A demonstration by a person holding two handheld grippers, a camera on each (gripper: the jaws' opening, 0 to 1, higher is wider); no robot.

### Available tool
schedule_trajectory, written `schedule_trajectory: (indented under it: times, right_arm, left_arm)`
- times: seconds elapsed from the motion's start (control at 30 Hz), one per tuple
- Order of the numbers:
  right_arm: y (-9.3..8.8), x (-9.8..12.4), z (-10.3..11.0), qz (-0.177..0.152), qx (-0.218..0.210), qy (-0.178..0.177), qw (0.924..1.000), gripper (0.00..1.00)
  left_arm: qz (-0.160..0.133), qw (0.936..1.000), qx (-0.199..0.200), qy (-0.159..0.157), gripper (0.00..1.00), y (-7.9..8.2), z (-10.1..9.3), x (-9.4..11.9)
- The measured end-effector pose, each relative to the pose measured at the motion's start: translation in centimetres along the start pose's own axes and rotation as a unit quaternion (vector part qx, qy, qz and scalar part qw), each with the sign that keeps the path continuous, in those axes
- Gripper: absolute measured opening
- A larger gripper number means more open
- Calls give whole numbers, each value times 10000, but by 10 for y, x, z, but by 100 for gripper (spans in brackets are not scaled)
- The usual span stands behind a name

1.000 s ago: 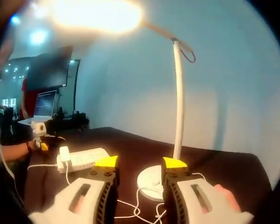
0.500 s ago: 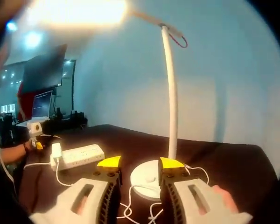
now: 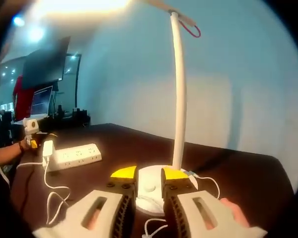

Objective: Insert the desk lamp plug into the socket, turn on the power strip switch, turn on the lamp switch, then turn off the lamp switch, turn off the power strip switch, and remove the plug from the socket.

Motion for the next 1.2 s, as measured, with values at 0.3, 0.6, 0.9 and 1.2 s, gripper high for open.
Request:
schedule_trajectory:
  times: [0.3, 0.6, 0.9, 1.2]
  right_arm:
    - [-9, -14, -6, 84, -6, 40, 10000, 14]
    - [-16, -27, -8, 115, -57, 91, 9999, 10]
    - [-23, -40, -5, 206, -88, 164, 9996, 4]
    - [-31, -41, -4, 205, -130, 125, 9996, 4]
  left_arm:
    - [24, 10000, -9, 52, 76, -1, 1, 0]
    - [55, 9999, -12, 105, 76, -2, 2, -1]
    - [77, 9999, -25, 122, 75, -2, 3, 0]
    - [99, 9999, -17, 140, 74, -2, 5, 0]
Point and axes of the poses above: the point that each gripper's makers call its tool centre point, and the gripper's own axes: x roughly backward along the fingers, z roughly to its left, y roughly out of its top, the point moved 1 cm from there along x, roughly backward along the fingers, and after that the axes turned 5 degrees about x, right-handed, at the moved point
